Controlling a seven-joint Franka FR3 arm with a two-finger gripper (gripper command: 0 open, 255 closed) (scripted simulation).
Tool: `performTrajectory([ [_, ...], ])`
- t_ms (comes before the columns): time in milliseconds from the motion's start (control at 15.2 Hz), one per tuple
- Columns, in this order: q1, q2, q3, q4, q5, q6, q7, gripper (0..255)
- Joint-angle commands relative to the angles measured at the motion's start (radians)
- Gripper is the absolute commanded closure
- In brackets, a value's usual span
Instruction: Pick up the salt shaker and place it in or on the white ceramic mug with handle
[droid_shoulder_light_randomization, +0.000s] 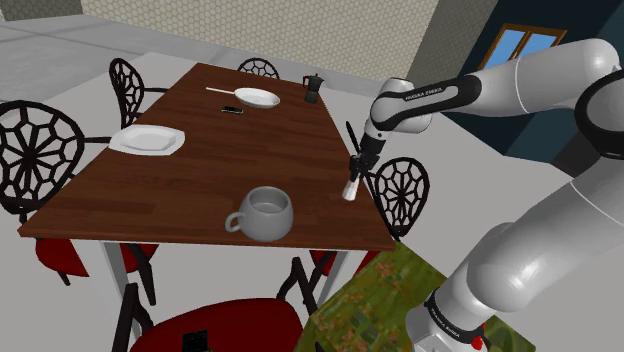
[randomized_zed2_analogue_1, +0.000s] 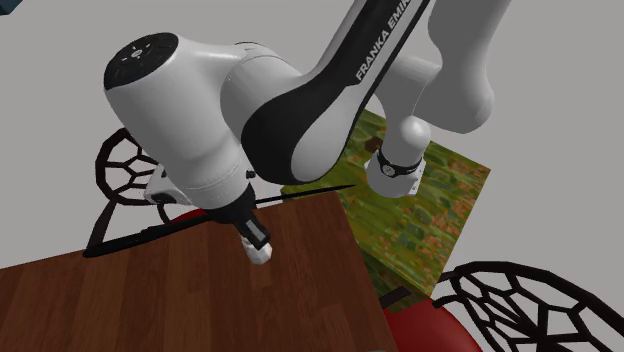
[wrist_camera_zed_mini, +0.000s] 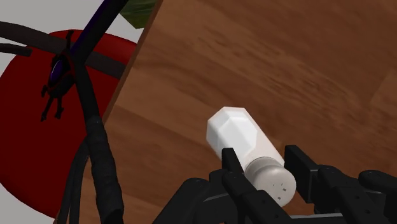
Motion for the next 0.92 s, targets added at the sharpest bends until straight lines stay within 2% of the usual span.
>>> performTrajectory([
  [0, -0.001, -0.014, 0.002, 0.013, -0.005, -0.027, 0.006, 255],
  [858, -0.004, -0.086, 0.012, 0.125, -0.025, -0.208, 0.034, 255],
])
